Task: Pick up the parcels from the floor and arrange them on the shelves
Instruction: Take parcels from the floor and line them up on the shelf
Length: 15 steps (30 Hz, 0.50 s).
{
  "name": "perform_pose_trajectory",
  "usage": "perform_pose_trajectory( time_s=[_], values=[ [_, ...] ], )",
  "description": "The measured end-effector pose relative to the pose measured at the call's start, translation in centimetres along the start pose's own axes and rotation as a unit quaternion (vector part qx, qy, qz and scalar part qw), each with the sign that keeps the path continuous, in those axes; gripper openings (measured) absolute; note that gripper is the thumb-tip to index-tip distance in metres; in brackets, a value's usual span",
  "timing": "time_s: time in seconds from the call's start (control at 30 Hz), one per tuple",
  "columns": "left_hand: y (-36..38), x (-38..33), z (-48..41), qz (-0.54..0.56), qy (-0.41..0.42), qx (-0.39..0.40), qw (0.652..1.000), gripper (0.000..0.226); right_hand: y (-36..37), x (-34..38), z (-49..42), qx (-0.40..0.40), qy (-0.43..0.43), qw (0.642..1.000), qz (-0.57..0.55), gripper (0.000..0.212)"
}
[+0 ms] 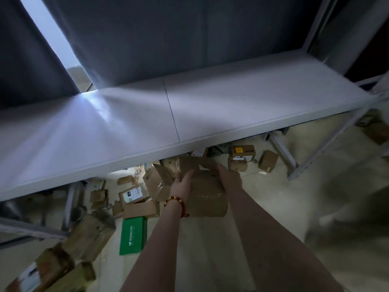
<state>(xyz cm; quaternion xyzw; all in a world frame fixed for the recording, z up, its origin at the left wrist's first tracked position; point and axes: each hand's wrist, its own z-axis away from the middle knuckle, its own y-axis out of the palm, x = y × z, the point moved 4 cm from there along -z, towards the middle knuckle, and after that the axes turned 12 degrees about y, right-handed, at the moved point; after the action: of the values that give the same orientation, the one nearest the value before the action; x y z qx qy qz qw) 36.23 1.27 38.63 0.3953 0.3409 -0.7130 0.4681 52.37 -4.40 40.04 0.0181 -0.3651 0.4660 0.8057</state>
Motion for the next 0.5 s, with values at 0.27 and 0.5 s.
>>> perform_pose_trajectory(
  time_s=[0.27, 0.5],
  values=[
    [0.3, -10.5, 12.2, 0.028, -0.104, 0.009, 0.994, 0.055, -7.7, 4.2, 10.3, -0.047, 0.023, 0.995, 0.087, 0.065],
    [-1.4, -20.6, 18.5, 0.030, -0.078, 0.049, 0.995, 0.057, -12.6, 10.9, 21.4, -0.027, -0.028, 0.998, 0.041, 0.041]
  ],
)
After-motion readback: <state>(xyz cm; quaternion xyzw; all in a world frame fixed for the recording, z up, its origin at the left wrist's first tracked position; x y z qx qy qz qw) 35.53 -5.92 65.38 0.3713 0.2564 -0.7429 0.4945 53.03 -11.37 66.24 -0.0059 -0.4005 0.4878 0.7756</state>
